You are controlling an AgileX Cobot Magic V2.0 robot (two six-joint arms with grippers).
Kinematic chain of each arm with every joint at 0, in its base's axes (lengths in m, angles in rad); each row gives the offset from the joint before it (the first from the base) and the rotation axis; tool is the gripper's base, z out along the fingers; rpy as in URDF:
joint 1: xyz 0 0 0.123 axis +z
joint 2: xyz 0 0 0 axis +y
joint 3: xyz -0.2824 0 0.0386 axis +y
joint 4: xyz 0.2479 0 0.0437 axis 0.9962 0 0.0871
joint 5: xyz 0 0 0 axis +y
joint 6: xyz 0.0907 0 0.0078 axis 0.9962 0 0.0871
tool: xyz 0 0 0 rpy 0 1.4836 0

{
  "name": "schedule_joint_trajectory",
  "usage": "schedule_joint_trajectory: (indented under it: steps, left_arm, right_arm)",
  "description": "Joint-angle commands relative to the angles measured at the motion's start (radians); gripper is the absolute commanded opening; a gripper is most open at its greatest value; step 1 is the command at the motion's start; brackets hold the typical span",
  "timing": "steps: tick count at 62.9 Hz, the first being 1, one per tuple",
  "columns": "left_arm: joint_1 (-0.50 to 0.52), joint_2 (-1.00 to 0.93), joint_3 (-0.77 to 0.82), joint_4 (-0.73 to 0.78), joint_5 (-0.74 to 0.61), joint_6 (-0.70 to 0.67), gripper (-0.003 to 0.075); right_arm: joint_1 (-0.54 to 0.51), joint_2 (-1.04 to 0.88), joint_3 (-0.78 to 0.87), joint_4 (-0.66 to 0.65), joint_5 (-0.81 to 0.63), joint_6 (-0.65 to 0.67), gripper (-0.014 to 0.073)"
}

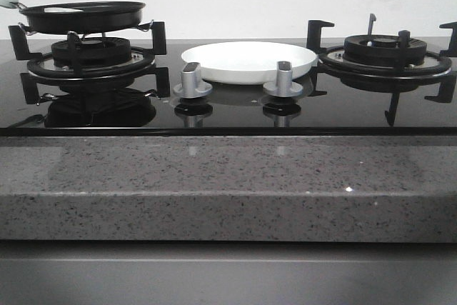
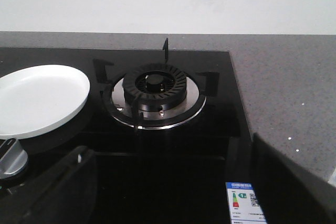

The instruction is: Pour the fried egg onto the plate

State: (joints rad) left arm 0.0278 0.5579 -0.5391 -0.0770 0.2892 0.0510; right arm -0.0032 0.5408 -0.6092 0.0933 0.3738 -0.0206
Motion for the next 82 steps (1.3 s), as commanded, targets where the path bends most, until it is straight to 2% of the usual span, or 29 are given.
schedule_joint_trajectory:
  steps: [1,16,28,43,54,72,82]
  left_arm:
    - [0.000,0.005,-0.028,-0.004,-0.080,-0.009,0.0596]
    - [0.000,0.005,-0.028,-0.004,-0.082,-0.009,0.0523]
    - [0.000,0.005,-0.028,-0.004,-0.082,-0.009,0.0479]
    - [0.000,0.005,-0.028,-0.004,-0.083,-0.009,0.0472]
    - [0.000,0.005,-0.028,-0.004,-0.083,-0.009,0.0472]
    - [0.000,0.005,-0.028,-0.004,-0.092,-0.009,0.0472]
    - [0.000,0.005,-0.028,-0.004,-0.104,-0.009,0.0472]
  right_arm:
    - [-0.007,0.044,-0.043,0.025,-0.068,-0.004,0.0613]
    - [0.029,0.329,-0.214,0.048,0.049,-0.004,0.0613]
    - [0.129,0.598,-0.445,0.049,0.187,-0.004,0.0613]
    - [0.225,0.905,-0.756,0.049,0.366,-0.004,0.0613]
    - [0.234,1.106,-1.022,0.049,0.485,-0.017,0.0612]
    - [0.234,1.389,-1.411,0.049,0.703,-0.079,0.0486]
    - [0.234,1.486,-1.527,0.049,0.780,-0.079,0.0409]
